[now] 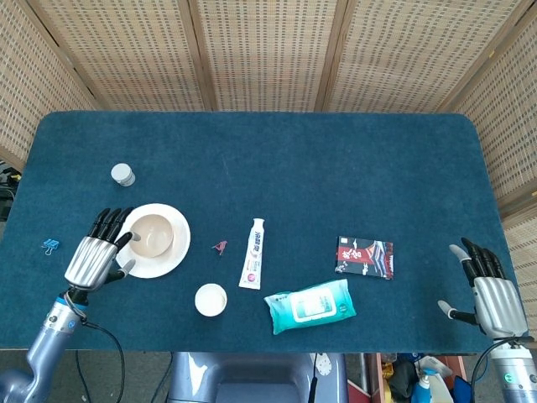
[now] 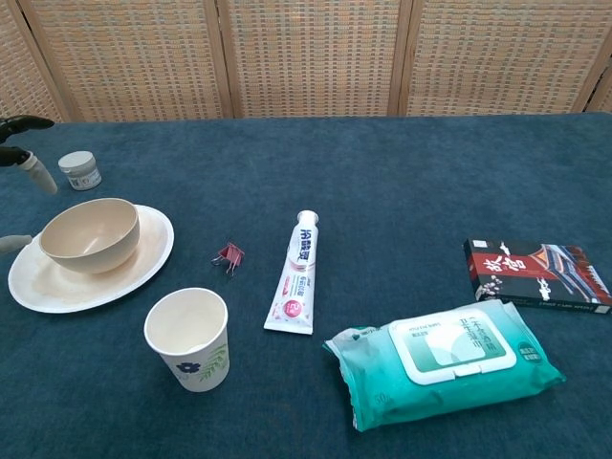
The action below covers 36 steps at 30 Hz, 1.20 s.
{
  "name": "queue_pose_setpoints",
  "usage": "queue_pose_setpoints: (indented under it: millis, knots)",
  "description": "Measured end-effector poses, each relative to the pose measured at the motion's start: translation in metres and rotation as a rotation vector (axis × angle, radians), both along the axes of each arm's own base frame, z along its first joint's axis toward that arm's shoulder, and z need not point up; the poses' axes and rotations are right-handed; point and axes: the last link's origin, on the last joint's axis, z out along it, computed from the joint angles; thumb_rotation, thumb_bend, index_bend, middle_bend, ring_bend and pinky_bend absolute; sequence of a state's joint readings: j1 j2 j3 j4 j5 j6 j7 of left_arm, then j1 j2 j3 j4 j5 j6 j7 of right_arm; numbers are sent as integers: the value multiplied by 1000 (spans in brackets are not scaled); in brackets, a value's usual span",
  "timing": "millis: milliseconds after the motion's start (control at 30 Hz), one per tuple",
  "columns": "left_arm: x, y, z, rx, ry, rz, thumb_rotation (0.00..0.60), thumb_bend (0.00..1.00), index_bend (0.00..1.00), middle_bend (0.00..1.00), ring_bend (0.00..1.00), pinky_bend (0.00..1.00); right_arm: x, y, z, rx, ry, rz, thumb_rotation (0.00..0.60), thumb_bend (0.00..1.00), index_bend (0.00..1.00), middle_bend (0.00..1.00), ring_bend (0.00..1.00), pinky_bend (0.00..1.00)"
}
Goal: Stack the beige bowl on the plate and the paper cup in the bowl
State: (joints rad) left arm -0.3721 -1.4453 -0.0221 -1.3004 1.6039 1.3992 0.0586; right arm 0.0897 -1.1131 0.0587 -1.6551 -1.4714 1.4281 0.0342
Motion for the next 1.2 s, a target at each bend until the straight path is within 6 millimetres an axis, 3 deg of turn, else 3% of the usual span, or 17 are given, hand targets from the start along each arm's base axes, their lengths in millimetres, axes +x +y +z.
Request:
queue_pose_setpoints:
  millis: [267,600,1200]
  knots:
    - [49,-15,-12,-69,-24,-152,600,257,419,2,0,0,-2,0,4,-15,-3,-7,600,144,82,0,0,0]
    - [77,-27,-49,-196,-13,-213,600,261,442,4,0,0,-4,-1,10,-43,-10,-16,600,144,82,0,0,0]
    - [75,-44,-47,-283,36,-231,600,261,459,5,0,0,-5,-1,13,-66,-14,-19,600,144,82,0,0,0]
